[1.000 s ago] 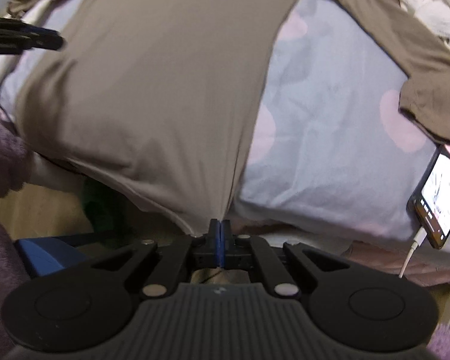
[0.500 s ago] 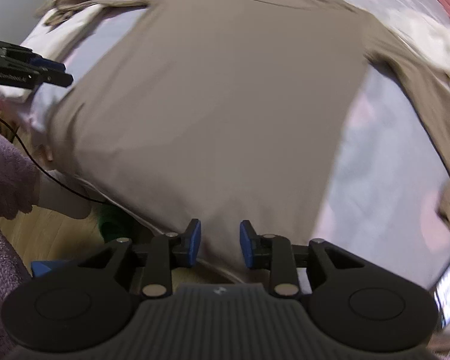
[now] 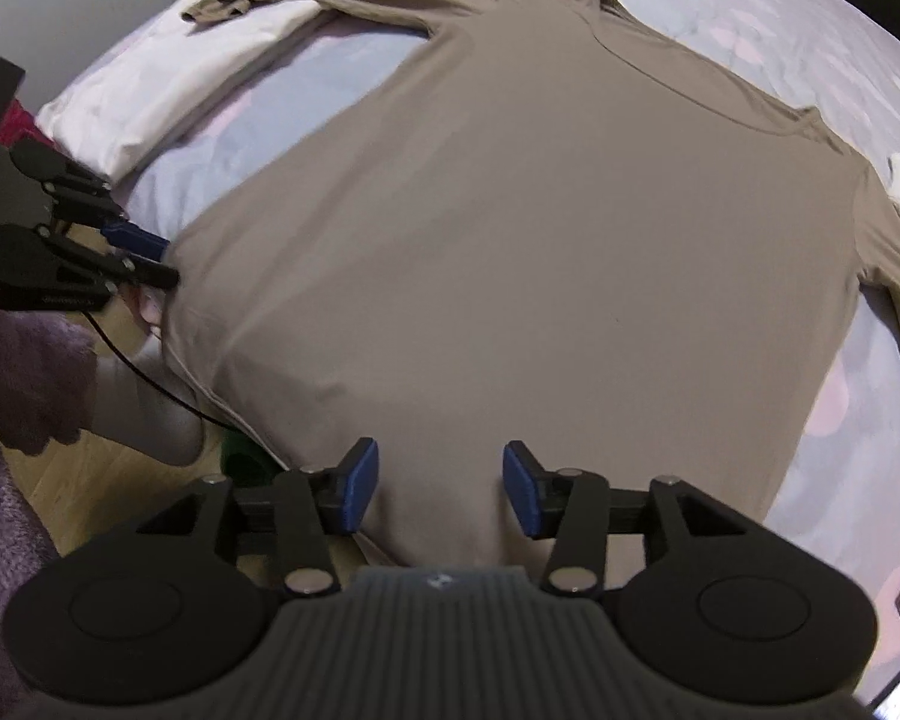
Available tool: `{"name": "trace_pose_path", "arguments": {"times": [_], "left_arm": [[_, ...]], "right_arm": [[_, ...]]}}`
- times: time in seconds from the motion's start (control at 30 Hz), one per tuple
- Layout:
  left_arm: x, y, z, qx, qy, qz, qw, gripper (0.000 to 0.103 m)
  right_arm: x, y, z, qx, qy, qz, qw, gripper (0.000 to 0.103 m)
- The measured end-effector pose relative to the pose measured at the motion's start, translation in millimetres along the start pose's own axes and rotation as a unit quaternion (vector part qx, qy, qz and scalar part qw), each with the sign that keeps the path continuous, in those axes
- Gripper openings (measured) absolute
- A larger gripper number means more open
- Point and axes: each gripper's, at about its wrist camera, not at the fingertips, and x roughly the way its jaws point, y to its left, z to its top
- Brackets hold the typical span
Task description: Fold clothes
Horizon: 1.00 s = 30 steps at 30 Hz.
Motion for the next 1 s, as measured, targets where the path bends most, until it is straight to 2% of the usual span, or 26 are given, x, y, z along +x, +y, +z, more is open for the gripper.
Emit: {"name": "trace_pose_path", "arguments": {"times": [0.07,0.17,0.23,0.33,0.37,0.5,0.63,0.7,0.73,0.83,0.87,0.9,1.0], "left_arm": [[-2,6,-1,-0.021,0.018,0.004,0.9996,0.001],[2,15,-8,-0.047,0.023,-0.006,0.9986,0.0],[4,14,-7,-0.045,0.026,-0.006,0.9986,0.0],[-4,10,-2,-0.038,0.023,-0.011,0.9989,0.002],[-10,10,2,-0.041,0.014,-0.015,0.9989,0.003],[-38,15,23,-0.061,-0.038,-0.041,0.9966,0.022],[-50,16,54,-0.069,-0.081,-0.058,0.9926,0.025],[-50,11,74,-0.068,-0.095,-0.069,0.9907,0.04],[-51,9,83,-0.068,-0.101,-0.075,0.9897,0.043],[-56,-2,111,-0.057,-0.119,-0.098,0.9864,0.046],[-58,-6,121,-0.056,-0.126,-0.106,0.9848,0.051],[-61,-10,129,-0.055,-0.135,-0.114,0.9827,0.057],[-69,-18,149,-0.062,-0.165,-0.136,0.975,0.063]], "right_arm": [[2,-9,-8,0.016,0.02,-0.018,1.0,0.052],[12,-27,-24,0.049,0.061,-0.038,0.996,0.051],[18,-35,-33,0.062,0.081,-0.037,0.994,0.05],[14,-37,-41,0.064,0.085,-0.033,0.994,0.05],[11,-37,-43,0.066,0.081,-0.032,0.994,0.05],[-8,-48,-48,0.093,0.048,-0.034,0.994,0.051],[-29,-67,-50,0.132,0.008,-0.045,0.99,0.051],[-41,-81,-51,0.154,-0.01,-0.055,0.987,0.052],[-47,-90,-51,0.165,-0.017,-0.061,0.984,0.052],[-65,-112,-42,0.197,-0.041,-0.078,0.976,0.064],[-74,-123,-40,0.206,-0.053,-0.087,0.973,0.073],[-84,-137,-39,0.216,-0.066,-0.098,0.969,0.077],[-115,-177,-41,0.24,-0.096,-0.132,0.957,0.081]]}}
